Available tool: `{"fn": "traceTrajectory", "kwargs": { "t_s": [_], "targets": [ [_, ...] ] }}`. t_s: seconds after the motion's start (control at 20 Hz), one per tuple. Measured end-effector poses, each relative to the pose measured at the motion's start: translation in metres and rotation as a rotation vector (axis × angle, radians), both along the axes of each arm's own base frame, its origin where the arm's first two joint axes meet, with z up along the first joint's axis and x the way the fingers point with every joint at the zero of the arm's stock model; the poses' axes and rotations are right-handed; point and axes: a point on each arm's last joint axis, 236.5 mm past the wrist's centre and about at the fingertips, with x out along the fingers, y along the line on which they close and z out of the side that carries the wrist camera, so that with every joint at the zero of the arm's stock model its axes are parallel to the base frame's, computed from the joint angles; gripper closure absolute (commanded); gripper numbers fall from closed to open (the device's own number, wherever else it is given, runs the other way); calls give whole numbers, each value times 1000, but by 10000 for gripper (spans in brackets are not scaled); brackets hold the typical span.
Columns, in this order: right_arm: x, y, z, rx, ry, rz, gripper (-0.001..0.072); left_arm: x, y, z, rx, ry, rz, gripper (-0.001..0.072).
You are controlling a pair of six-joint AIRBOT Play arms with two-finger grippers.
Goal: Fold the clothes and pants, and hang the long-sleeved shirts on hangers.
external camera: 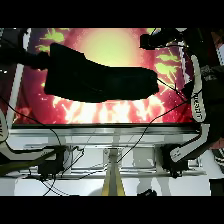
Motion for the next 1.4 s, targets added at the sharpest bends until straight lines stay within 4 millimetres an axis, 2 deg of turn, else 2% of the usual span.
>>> {"fn": "traceTrajectory", "kwargs": {
  "t_s": [0.15,0.25,0.35,0.65,0.9,1.2,1.4],
  "targets": [
    [-1,4,0,1,-1,7,690,8,9,45,173,-78,27,682],
    [-3,10,0,2,0,18,690,12,13,63,262,-113,58,682],
    [-6,18,0,1,0,33,690,13,18,71,366,-128,84,682],
    [-14,47,-5,-16,-15,115,690,10,21,78,566,-143,95,681],
    [-18,59,-12,-25,-9,146,690,11,43,80,677,-146,137,681],
    [-23,70,-14,-25,-3,173,690,11,54,82,727,-145,155,681],
    [-34,95,-18,-24,3,221,690,10,55,82,732,-144,158,680]
  ]
}}
